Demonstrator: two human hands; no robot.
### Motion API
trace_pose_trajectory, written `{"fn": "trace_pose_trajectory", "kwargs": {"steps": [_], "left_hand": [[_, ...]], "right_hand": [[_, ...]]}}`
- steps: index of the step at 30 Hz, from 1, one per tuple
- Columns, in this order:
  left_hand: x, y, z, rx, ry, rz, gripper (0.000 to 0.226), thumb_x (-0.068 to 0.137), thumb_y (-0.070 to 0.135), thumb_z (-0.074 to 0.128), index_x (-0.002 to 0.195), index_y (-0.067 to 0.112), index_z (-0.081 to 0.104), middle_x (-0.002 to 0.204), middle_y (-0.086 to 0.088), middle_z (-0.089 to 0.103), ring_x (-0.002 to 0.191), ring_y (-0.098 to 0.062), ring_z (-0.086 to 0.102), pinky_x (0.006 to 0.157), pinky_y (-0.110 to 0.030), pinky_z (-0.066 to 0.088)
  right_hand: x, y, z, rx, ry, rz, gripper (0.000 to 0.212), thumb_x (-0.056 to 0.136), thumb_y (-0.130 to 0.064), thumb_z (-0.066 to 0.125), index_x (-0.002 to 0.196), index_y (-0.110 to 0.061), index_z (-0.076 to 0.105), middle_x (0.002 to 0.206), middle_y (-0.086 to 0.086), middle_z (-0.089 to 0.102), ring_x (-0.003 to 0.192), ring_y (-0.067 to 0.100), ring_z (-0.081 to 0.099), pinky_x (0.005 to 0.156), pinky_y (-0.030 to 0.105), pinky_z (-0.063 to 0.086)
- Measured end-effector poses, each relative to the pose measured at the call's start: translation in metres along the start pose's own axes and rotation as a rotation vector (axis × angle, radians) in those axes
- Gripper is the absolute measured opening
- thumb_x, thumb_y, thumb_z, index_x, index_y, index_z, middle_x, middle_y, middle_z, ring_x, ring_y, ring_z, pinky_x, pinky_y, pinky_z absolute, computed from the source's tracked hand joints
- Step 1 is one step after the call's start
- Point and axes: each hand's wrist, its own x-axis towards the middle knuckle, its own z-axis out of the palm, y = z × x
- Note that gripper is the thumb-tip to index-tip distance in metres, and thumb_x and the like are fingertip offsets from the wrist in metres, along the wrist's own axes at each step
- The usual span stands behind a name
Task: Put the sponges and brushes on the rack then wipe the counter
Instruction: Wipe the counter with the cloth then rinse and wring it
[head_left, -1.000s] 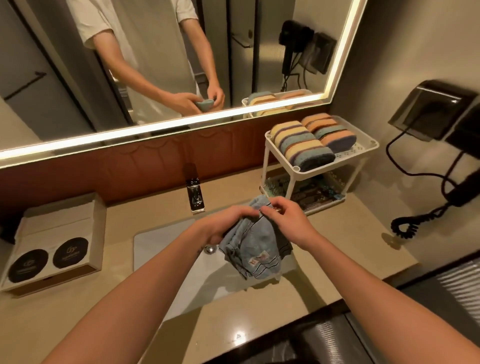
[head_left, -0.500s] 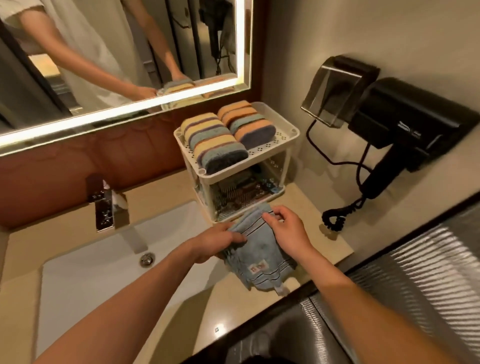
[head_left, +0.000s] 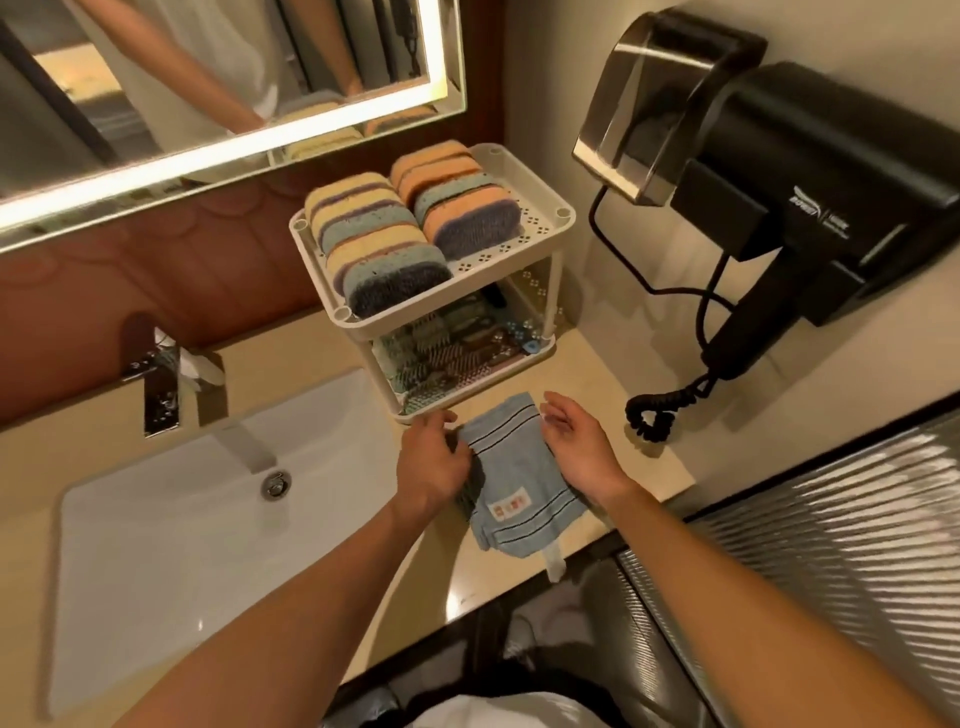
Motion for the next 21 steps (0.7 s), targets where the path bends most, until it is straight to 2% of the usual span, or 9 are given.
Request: {"fn": "trace_pose_trajectory", "kwargs": {"steps": [2,4,6,7,9,12,16,18,21], "left_hand": [[-0.005,-0.011,0.003,0.188,0.04,0.159,0.042,0.089,0.033,0.064,0.127,0.016,0.061,0.127,-0.009,0.054,0.114,-0.029,0.052,0.098,-0.038,0.045],[-0.01,-0.02,0.011,0.278,-0.037,0.327,0.052,0.083,0.046,0.061,0.125,0.016,0.063,0.128,-0.012,0.055,0.113,-0.032,0.052,0.095,-0.041,0.047],[-0.011,-0.029,0.025,0.32,-0.13,0.396,0.066,0.08,0.058,0.061,0.129,0.014,0.062,0.134,-0.014,0.054,0.119,-0.035,0.053,0.097,-0.046,0.048],[-0.012,-0.031,0.032,0.348,-0.188,0.379,0.074,0.08,0.063,0.061,0.136,0.015,0.057,0.143,-0.015,0.048,0.128,-0.037,0.048,0.103,-0.048,0.044],[-0.018,-0.029,0.039,0.411,-0.298,0.272,0.087,0.085,0.068,0.06,0.153,0.019,0.038,0.162,-0.013,0.025,0.15,-0.034,0.022,0.118,-0.05,0.027],[-0.023,-0.029,0.044,0.465,-0.335,0.198,0.091,0.091,0.069,0.052,0.161,0.024,0.015,0.17,-0.002,-0.005,0.156,-0.023,-0.009,0.123,-0.053,0.009],[-0.018,-0.028,0.04,0.51,-0.394,0.166,0.094,0.091,0.073,0.049,0.162,0.03,0.006,0.169,0.004,-0.014,0.155,-0.017,-0.015,0.124,-0.054,0.005],[-0.016,-0.023,0.037,0.531,-0.414,0.163,0.093,0.091,0.069,0.052,0.162,0.029,0.008,0.17,0.002,-0.011,0.156,-0.02,-0.012,0.125,-0.054,0.005],[-0.017,-0.018,0.027,0.511,-0.455,0.202,0.088,0.094,0.06,0.056,0.162,0.026,0.012,0.17,-0.002,-0.005,0.157,-0.024,-0.007,0.125,-0.051,0.006]], "right_hand": [[0.003,0.008,0.001,-0.166,-0.032,-0.088,0.047,0.098,-0.013,0.057,0.144,-0.023,0.051,0.143,-0.005,0.055,0.132,0.011,0.051,0.113,0.036,0.042],[0.002,0.016,0.003,-0.315,-0.103,-0.135,0.054,0.092,-0.011,0.06,0.144,-0.023,0.051,0.146,-0.002,0.053,0.134,0.014,0.049,0.115,0.039,0.041],[-0.002,0.019,0.007,-0.471,-0.217,-0.169,0.062,0.089,-0.01,0.065,0.148,-0.018,0.047,0.152,0.003,0.045,0.142,0.02,0.041,0.12,0.037,0.031],[-0.003,0.021,0.009,-0.539,-0.268,-0.194,0.066,0.09,-0.011,0.067,0.151,-0.016,0.042,0.156,0.005,0.039,0.146,0.022,0.034,0.123,0.033,0.024],[-0.003,0.028,0.014,-0.687,-0.364,-0.23,0.076,0.092,-0.019,0.068,0.157,-0.012,0.029,0.165,0.006,0.023,0.153,0.023,0.016,0.122,0.027,0.009],[-0.002,0.044,0.015,-0.899,-0.404,-0.345,0.08,0.098,-0.033,0.062,0.16,-0.015,0.016,0.168,0.009,0.001,0.155,0.025,-0.004,0.121,0.027,-0.004],[-0.004,0.044,0.014,-1.047,-0.388,-0.392,0.079,0.1,-0.043,0.055,0.161,-0.022,0.011,0.169,0.004,-0.005,0.154,0.021,-0.012,0.123,0.032,0.0],[-0.005,0.029,0.016,-1.117,-0.399,-0.336,0.079,0.1,-0.043,0.055,0.162,-0.023,0.01,0.169,0.003,-0.003,0.156,0.023,-0.006,0.123,0.034,0.007],[-0.008,0.006,0.026,-1.187,-0.396,-0.306,0.073,0.1,-0.039,0.055,0.16,-0.02,0.018,0.169,0.008,0.007,0.155,0.028,0.007,0.122,0.038,0.016]]}}
